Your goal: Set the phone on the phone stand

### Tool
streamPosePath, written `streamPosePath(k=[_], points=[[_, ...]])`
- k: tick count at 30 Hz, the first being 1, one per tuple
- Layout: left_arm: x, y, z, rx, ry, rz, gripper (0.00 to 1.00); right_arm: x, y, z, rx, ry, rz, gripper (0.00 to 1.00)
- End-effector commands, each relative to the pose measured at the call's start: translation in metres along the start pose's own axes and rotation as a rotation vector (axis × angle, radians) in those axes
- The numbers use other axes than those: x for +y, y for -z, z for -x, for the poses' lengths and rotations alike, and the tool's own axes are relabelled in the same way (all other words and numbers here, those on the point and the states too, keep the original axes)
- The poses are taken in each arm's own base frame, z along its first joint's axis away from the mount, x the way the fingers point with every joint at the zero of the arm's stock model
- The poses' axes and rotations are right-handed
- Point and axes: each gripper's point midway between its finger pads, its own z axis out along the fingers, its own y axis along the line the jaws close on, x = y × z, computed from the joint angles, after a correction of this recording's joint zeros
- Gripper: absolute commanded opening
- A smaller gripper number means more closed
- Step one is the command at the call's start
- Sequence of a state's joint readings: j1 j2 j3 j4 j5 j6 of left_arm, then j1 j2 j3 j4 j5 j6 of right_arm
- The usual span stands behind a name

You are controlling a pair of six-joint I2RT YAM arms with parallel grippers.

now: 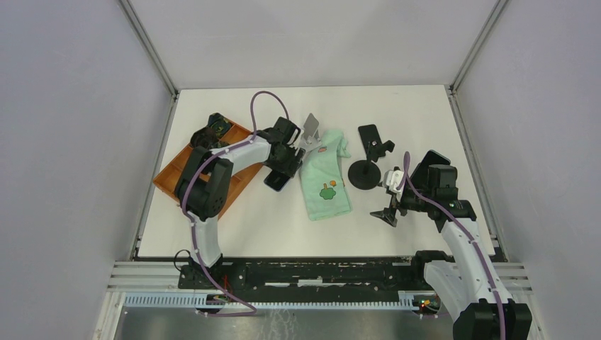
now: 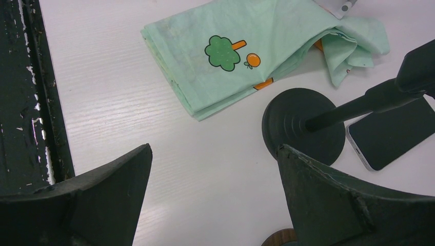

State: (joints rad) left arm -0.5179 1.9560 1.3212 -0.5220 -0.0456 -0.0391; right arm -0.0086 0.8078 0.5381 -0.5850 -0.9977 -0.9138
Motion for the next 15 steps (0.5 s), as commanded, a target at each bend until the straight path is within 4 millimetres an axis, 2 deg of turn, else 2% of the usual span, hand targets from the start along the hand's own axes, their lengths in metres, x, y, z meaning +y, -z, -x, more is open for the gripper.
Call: streamPosePath(k=[1,5,9,15], points=[[0.006,0.001,-0.022,0.055,0.000,0.055,0.42,0.002,0.000,0.006,-0.023,0.020,0.012,0.98],[0.001,0.017,-0.013,-0.012,0.040,0.050,0.25,0.003,-0.001,0.007,-0.031,0.014,0.018,0.98],[-0.005,0.033,-0.009,-0.073,0.093,0.034,0.18,0.005,-0.001,0.008,-0.041,0.006,0.027,0.98],[-0.027,0.054,-0.011,-0.171,0.178,-0.046,0.10,0.009,-0.003,0.011,-0.066,-0.021,0.047,0.98]])
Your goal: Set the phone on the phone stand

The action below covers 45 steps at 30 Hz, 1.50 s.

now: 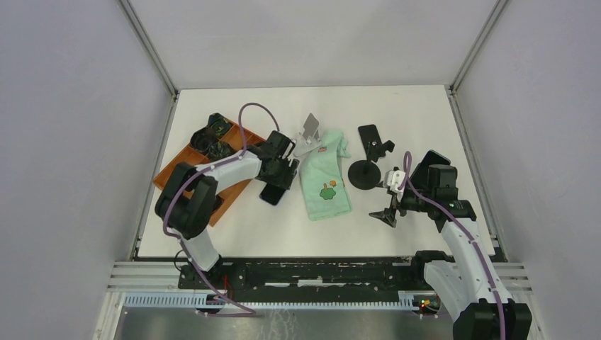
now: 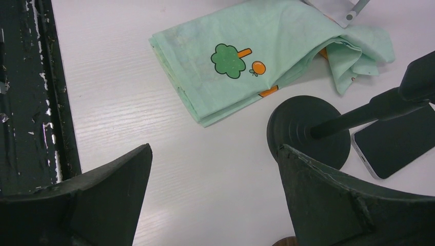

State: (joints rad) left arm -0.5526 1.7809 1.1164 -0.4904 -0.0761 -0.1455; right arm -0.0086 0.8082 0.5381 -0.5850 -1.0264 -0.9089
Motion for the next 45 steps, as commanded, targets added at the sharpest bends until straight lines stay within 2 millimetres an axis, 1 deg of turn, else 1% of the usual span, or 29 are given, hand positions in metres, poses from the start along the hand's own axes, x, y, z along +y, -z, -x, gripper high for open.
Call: streamPosePath(k=[1,4,9,15,17,22,28,29,31,35,37,38,40,45], points=[[-0.022,0.032,0.027,-0.179,0.117,-0.079,0.09,0.006,-0.003,0.007,-0.047,-0.023,0.034,0.98],[-0.036,0.044,0.028,-0.229,0.141,-0.112,0.07,0.008,-0.004,0.009,-0.065,-0.050,0.044,0.98],[-0.061,0.065,0.034,-0.313,0.142,-0.133,0.06,0.010,-0.008,0.015,-0.111,-0.117,0.059,0.98],[-0.105,0.084,0.041,-0.413,0.107,-0.172,0.04,0.012,-0.012,0.028,-0.195,-0.251,0.091,0.97],[-0.121,0.091,0.044,-0.450,0.099,-0.193,0.04,0.012,-0.015,0.028,-0.211,-0.321,0.093,0.96],[-0.153,0.103,0.045,-0.517,0.097,-0.236,0.02,-0.001,-0.018,0.026,-0.204,-0.527,0.024,0.93],[-0.186,0.115,0.042,-0.578,0.092,-0.291,0.02,-0.027,-0.014,0.038,-0.230,-0.781,-0.124,0.87],[-0.191,0.117,0.042,-0.587,0.088,-0.298,0.02,-0.025,-0.017,0.042,-0.234,-0.804,-0.114,0.86],[-0.200,0.121,0.042,-0.602,0.080,-0.313,0.02,-0.026,-0.019,0.043,-0.244,-0.860,-0.123,0.82],[-0.213,0.128,0.041,-0.622,0.065,-0.323,0.02,-0.029,-0.021,0.037,-0.246,-0.947,-0.152,0.75],[-0.218,0.130,0.039,-0.622,0.056,-0.333,0.02,-0.027,-0.024,0.036,-0.253,-0.979,-0.144,0.70],[-0.223,0.133,0.042,-0.640,0.061,-0.350,0.02,-0.027,-0.025,0.035,-0.259,-0.994,-0.141,0.68],[-0.229,0.135,0.041,-0.645,0.057,-0.359,0.02,-0.025,-0.027,0.036,-0.268,-1.007,-0.128,0.64],[-0.239,0.138,0.041,-0.652,0.045,-0.367,0.02,-0.016,-0.035,0.036,-0.258,-1.023,-0.091,0.61]])
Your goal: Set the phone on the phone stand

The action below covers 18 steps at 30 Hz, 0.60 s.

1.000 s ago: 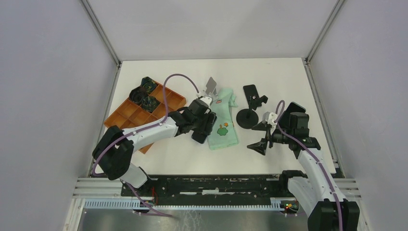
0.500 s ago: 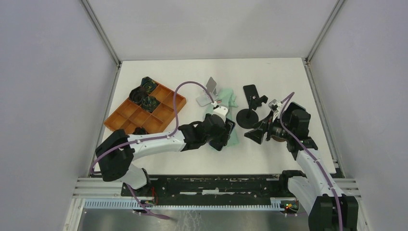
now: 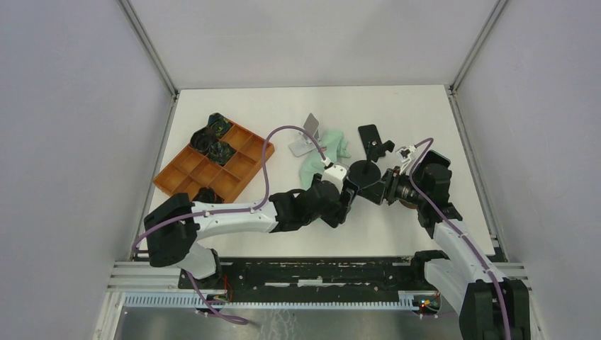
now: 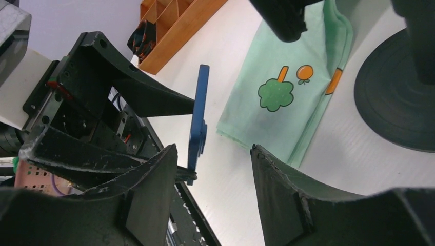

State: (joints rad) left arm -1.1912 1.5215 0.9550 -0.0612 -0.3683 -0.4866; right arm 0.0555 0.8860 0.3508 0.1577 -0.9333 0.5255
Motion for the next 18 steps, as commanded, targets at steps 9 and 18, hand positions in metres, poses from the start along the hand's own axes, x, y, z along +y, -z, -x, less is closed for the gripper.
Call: streamPosePath(k=[9,18], points=[[-0.038,0.000,0.048,-0.145,0.070,-0.052,0.02,0.015,-0.014,-0.006,0.012,-0.039,0.057,0.52],[-0.042,0.006,0.049,-0.146,0.050,-0.064,0.14,0.026,-0.014,-0.003,0.006,-0.040,0.112,0.00]])
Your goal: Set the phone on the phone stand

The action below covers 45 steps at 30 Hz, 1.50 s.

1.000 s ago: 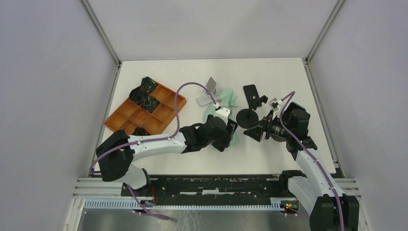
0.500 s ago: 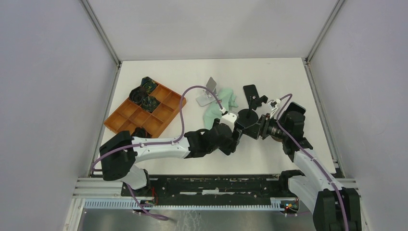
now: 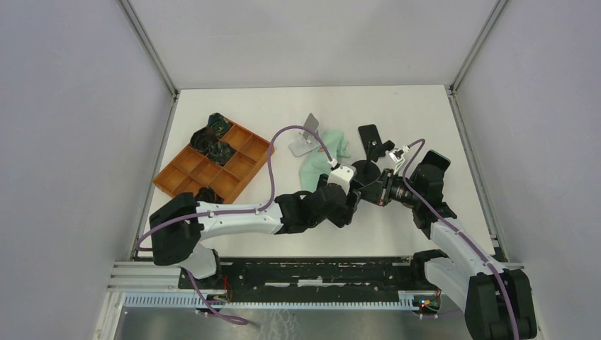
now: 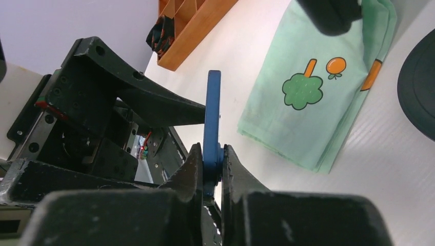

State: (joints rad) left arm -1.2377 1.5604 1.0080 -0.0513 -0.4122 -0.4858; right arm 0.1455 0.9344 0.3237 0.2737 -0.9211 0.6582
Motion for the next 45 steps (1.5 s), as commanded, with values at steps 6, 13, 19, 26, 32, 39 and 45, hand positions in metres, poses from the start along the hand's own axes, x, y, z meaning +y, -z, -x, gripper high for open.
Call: streamPosePath(k=[6,13,19,26,32,39,45], points=[[-0.015,0.024,0.045,-0.146,0.075,-0.079,0.61,0.012,0.003,0.013,-0.036,0.100,0.055,0.00],[-0.007,0.053,0.057,-0.192,0.085,-0.108,0.84,-0.007,0.012,0.009,0.003,0.326,-0.038,0.00],[-0.011,0.076,0.086,-0.251,0.080,-0.144,0.91,-0.018,0.026,0.011,0.013,0.458,-0.099,0.00],[-0.036,0.075,0.135,-0.287,0.094,-0.173,0.94,-0.039,0.046,0.024,-0.037,0.536,-0.186,0.00],[-0.038,0.044,0.161,-0.274,0.162,-0.104,0.87,-0.050,0.057,0.030,-0.067,0.534,-0.224,0.00],[-0.018,-0.002,0.171,-0.221,0.245,-0.053,0.78,-0.048,0.058,0.032,-0.067,0.552,-0.220,0.00],[-0.025,-0.029,0.171,-0.174,0.235,-0.084,0.77,-0.049,0.058,0.032,-0.065,0.555,-0.224,0.00]])
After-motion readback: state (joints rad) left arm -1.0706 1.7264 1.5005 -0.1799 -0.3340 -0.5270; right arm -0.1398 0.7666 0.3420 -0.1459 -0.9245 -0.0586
